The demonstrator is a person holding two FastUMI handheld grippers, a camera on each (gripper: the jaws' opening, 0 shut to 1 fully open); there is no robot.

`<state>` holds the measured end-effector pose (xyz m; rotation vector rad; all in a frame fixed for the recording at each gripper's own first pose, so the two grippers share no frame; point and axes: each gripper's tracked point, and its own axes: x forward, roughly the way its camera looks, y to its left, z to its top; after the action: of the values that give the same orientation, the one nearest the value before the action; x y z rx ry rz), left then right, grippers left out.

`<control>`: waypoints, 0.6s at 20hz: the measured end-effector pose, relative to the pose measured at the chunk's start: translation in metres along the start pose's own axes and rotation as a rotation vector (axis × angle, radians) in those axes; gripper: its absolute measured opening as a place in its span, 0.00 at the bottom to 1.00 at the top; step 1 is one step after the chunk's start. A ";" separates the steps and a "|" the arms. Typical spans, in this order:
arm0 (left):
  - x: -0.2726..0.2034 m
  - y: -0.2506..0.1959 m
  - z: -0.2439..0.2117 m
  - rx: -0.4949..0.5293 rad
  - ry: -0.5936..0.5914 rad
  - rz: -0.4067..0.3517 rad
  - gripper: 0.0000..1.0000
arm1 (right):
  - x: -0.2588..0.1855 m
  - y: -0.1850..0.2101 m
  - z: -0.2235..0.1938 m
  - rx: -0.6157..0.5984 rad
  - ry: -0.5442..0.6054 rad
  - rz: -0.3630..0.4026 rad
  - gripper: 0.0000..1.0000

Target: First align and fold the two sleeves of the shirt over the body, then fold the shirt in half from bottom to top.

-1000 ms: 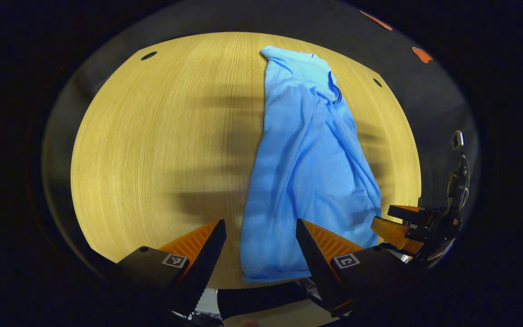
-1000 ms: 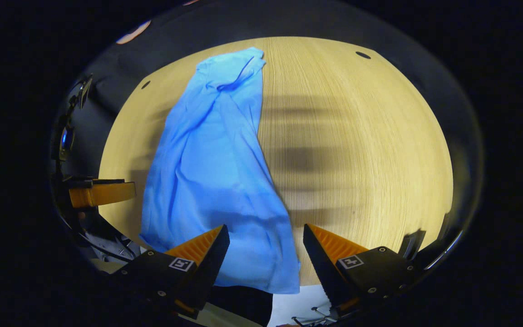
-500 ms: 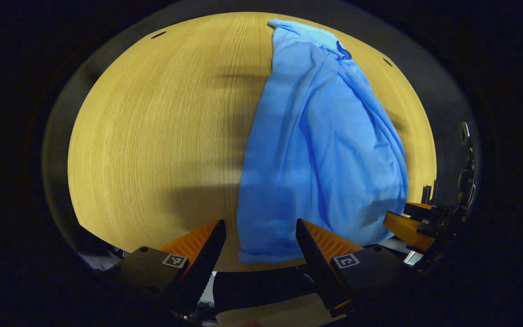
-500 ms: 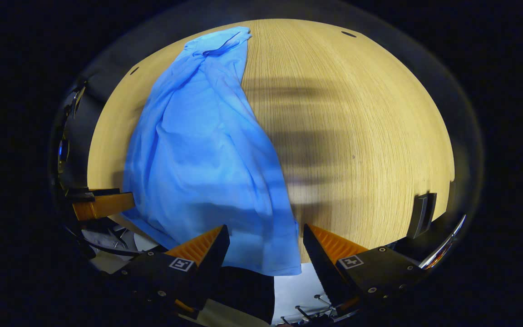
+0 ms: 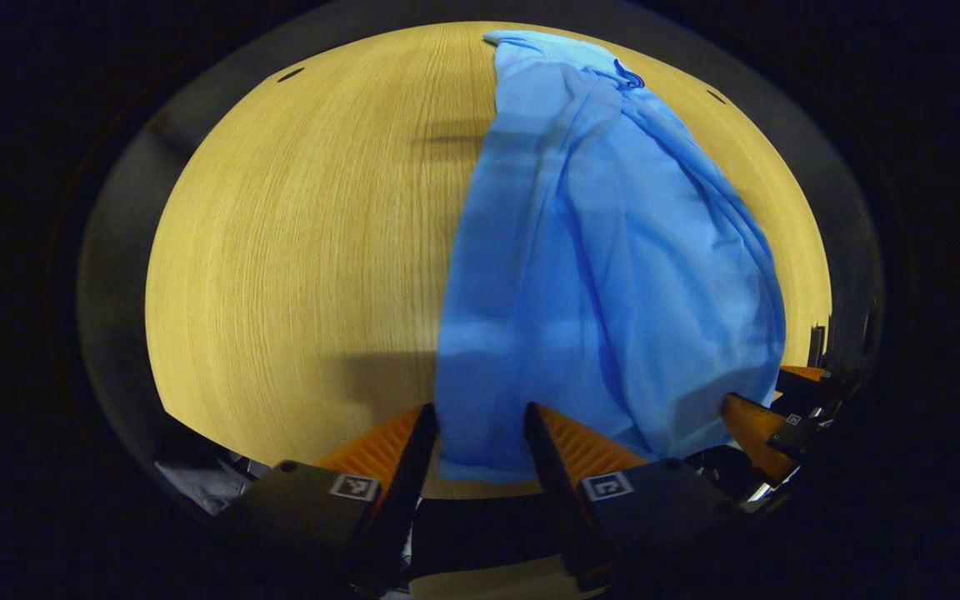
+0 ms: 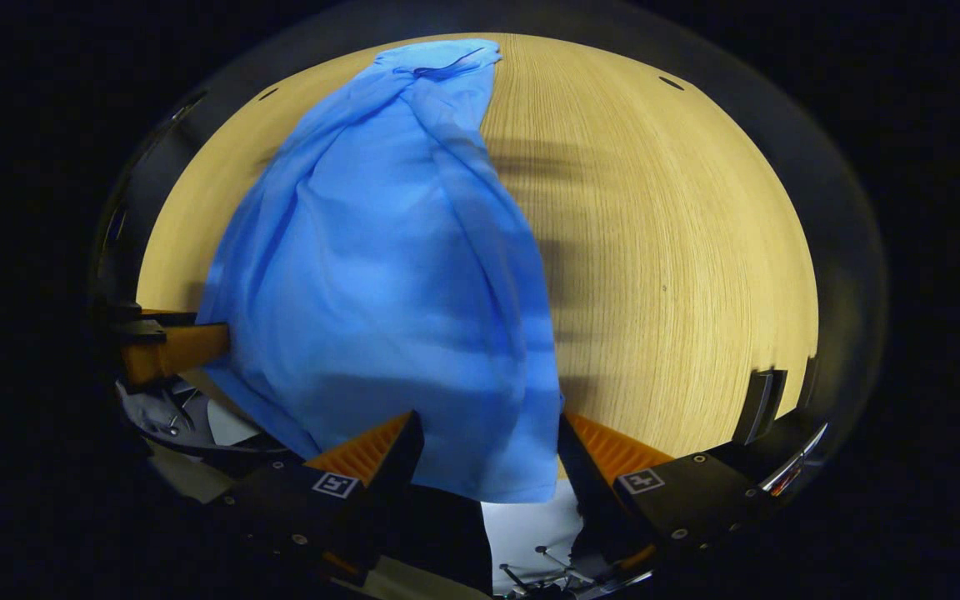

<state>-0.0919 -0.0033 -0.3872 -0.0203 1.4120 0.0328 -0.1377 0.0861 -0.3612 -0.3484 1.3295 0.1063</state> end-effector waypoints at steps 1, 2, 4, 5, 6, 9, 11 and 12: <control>0.000 -0.002 0.000 -0.012 0.003 -0.006 0.64 | 0.000 -0.002 0.001 -0.004 -0.003 0.000 0.94; 0.000 -0.004 0.001 -0.021 0.003 -0.018 0.44 | 0.000 -0.003 0.002 -0.006 -0.005 0.001 0.82; 0.001 -0.008 0.003 -0.024 -0.011 -0.044 0.11 | 0.000 -0.006 0.006 -0.012 -0.033 0.007 0.56; 0.001 -0.009 0.005 0.005 -0.027 -0.057 0.12 | 0.001 -0.005 0.010 -0.002 -0.057 0.019 0.32; 0.002 -0.007 -0.007 -0.015 -0.056 -0.067 0.11 | 0.002 -0.003 0.010 -0.005 -0.065 0.039 0.09; 0.000 -0.008 0.005 -0.027 -0.061 -0.087 0.04 | 0.001 -0.003 0.012 -0.015 -0.062 0.083 0.01; -0.001 -0.009 0.006 -0.043 -0.054 -0.096 0.04 | 0.000 -0.001 0.011 0.024 -0.044 0.111 0.01; -0.004 -0.010 0.008 -0.044 -0.059 -0.101 0.04 | -0.001 -0.001 0.015 0.025 -0.051 0.114 0.01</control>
<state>-0.0840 -0.0130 -0.3824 -0.1262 1.3498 -0.0185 -0.1233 0.0895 -0.3574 -0.2473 1.2985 0.1927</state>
